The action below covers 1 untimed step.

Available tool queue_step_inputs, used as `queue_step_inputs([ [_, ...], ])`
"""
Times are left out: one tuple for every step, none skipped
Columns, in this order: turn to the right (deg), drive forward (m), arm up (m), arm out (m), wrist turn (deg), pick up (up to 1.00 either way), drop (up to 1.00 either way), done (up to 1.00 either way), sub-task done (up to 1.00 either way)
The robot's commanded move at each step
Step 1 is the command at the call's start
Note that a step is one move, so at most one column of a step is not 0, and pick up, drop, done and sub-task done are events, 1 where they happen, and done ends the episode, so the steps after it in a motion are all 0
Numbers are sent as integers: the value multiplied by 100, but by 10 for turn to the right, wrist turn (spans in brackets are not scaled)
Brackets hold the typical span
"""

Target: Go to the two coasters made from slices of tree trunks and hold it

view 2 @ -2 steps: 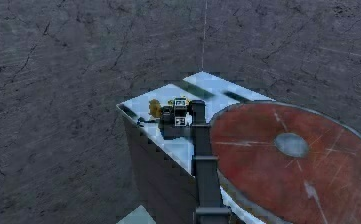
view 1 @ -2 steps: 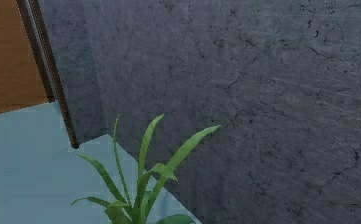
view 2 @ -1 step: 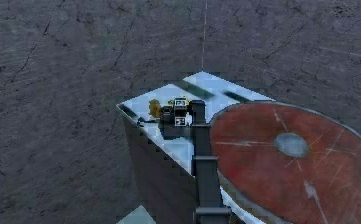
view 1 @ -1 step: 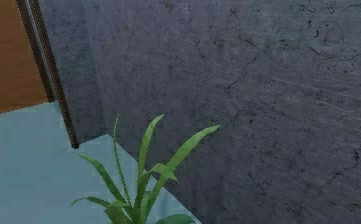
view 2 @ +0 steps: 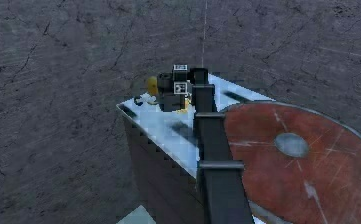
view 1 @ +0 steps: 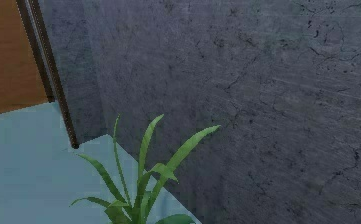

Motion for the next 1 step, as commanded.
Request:
queue_step_inputs([
  [0, 0, 0, 0, 0, 0, 0, 100, 0],
])
